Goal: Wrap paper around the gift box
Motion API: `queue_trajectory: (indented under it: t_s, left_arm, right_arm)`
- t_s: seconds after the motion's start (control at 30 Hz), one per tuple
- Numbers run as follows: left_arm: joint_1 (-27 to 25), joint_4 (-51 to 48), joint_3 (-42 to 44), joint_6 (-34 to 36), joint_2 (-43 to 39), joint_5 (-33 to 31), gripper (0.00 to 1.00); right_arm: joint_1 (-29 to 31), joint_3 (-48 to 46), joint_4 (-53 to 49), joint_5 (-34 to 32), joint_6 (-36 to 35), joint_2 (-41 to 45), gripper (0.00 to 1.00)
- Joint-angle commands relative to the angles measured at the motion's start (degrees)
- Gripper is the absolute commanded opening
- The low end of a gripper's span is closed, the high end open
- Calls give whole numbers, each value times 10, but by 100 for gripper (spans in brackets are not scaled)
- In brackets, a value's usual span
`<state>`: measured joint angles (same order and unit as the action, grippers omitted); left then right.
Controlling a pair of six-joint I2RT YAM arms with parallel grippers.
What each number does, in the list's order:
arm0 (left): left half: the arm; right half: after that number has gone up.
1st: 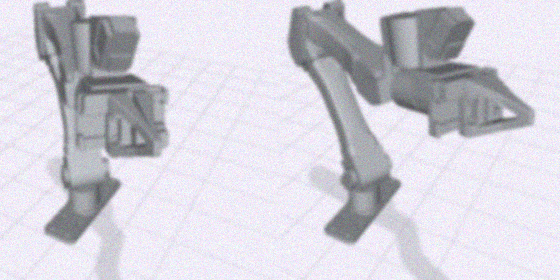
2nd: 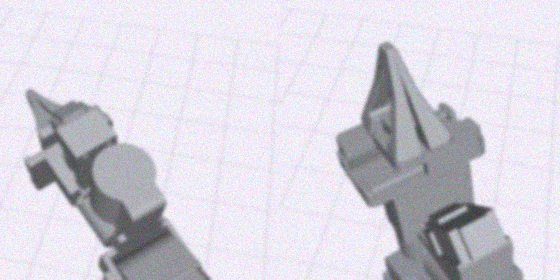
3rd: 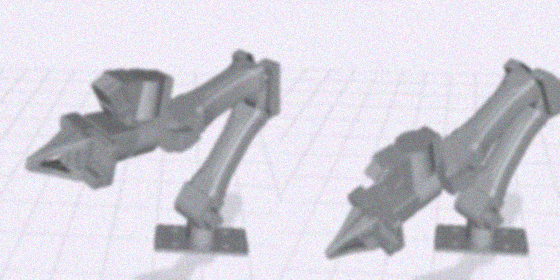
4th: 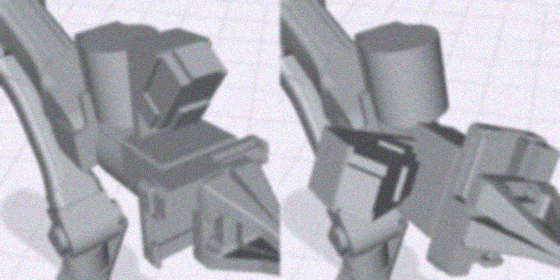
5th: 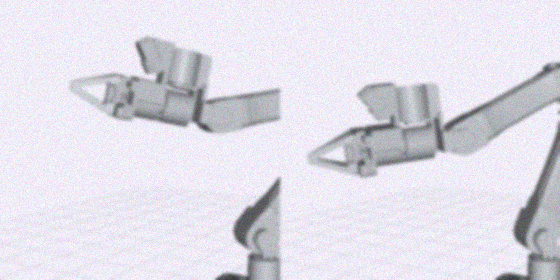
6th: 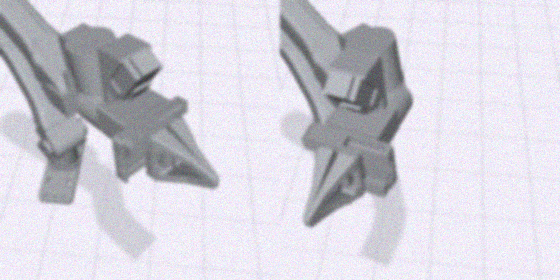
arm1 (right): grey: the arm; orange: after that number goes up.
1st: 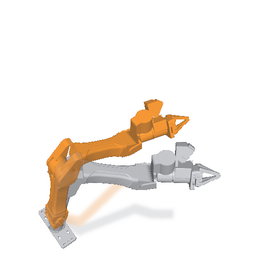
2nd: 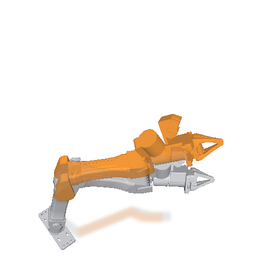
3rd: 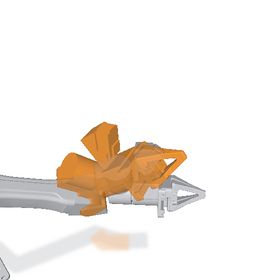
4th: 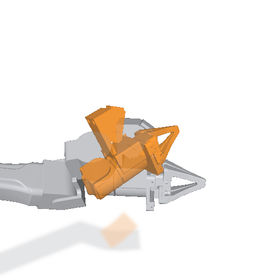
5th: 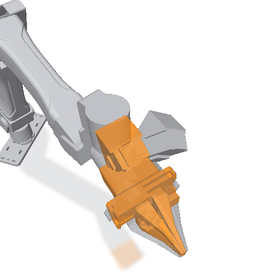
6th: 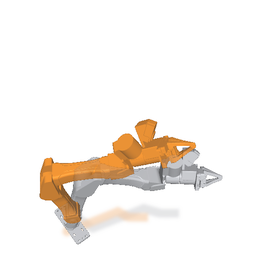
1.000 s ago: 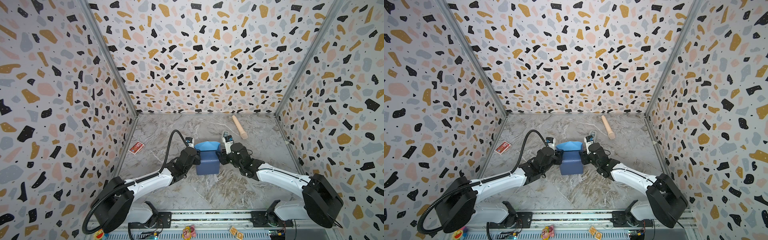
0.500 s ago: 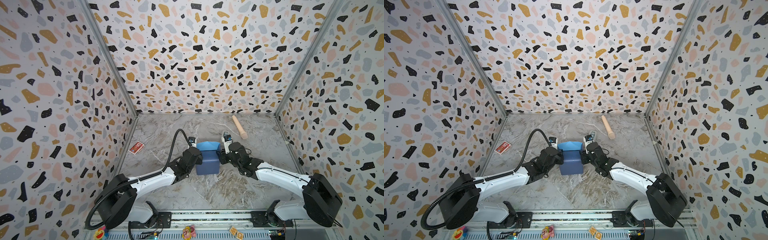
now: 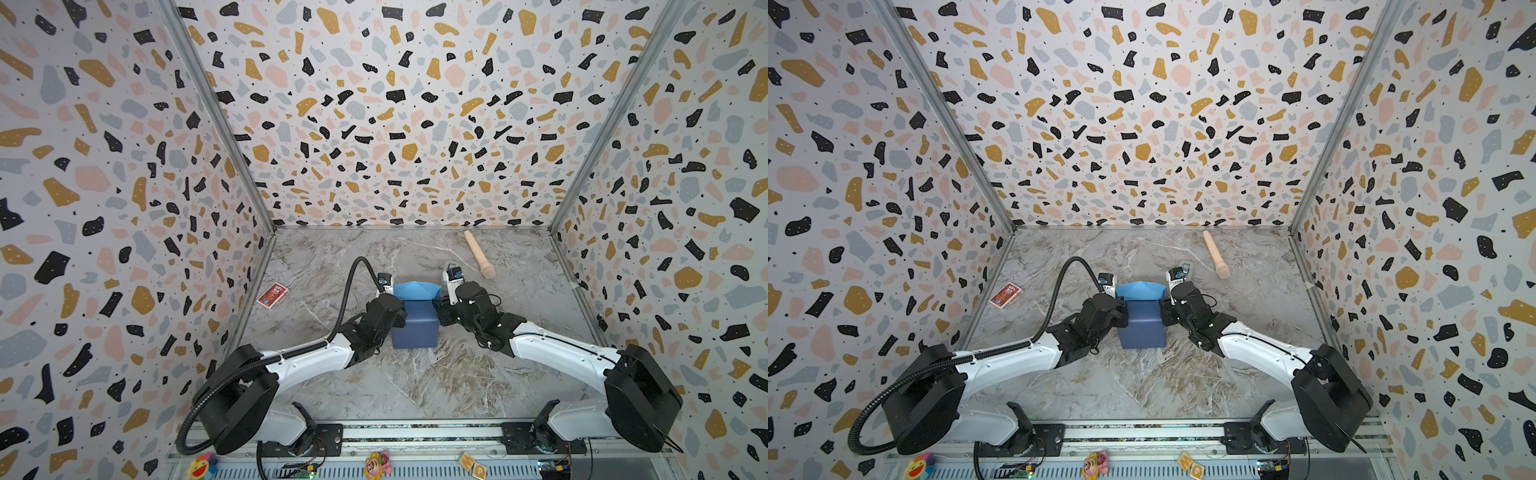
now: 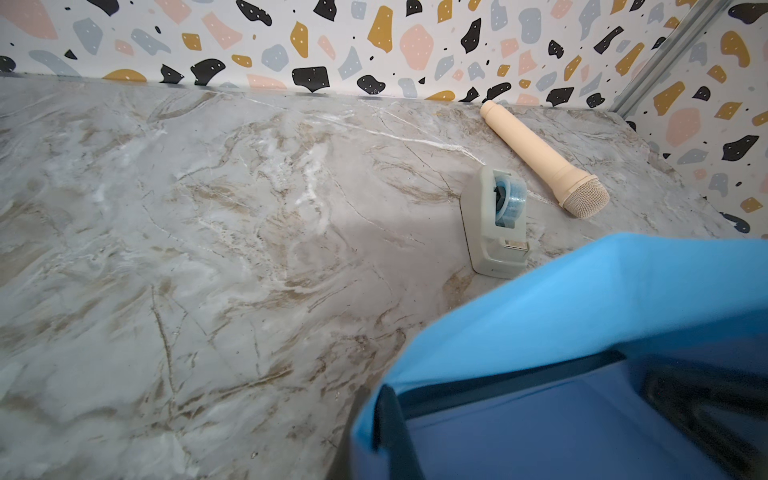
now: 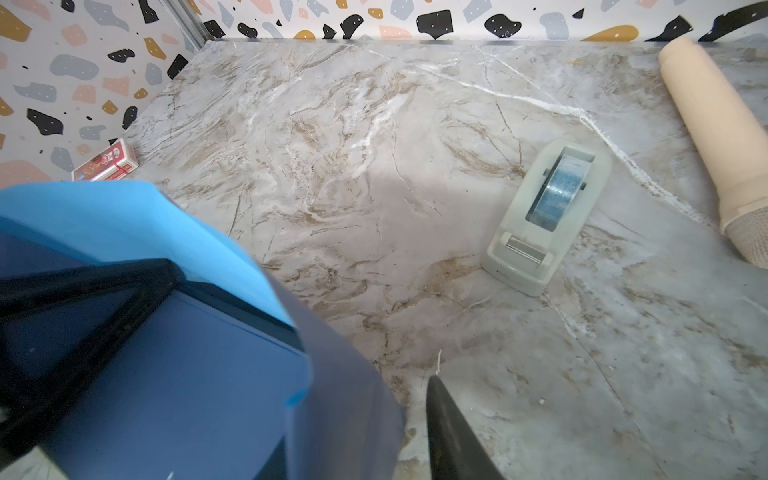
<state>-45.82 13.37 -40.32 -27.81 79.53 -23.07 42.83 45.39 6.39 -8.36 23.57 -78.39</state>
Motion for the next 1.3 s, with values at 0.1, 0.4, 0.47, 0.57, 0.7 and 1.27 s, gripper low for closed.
queue_trajectory:
  t_s: [0.1, 0.4, 0.47, 0.57, 0.7, 1.27]
  left_arm:
    - [-5, -2, -6, 2, 13, 7, 1]
    - [-5, 4, -5, -3, 19, 9, 0]
    - [-6, 6, -6, -5, 17, 11, 0]
    - [-6, 3, -8, -8, 7, 9, 5]
    - [-4, -2, -8, -11, -20, -8, 26]
    - [-5, -8, -29, 6, -24, -11, 0]
  right_arm:
    - [1, -2, -14, -4, 18, -8, 28]
    - [7, 6, -6, 2, 36, -18, 16]
    - [9, 11, -8, 1, 38, -21, 15]
    - [10, 11, -9, 0, 38, -20, 14]
    - [10, 8, -10, 1, 37, -15, 14]
    - [11, 14, -14, 4, 27, -3, 21]
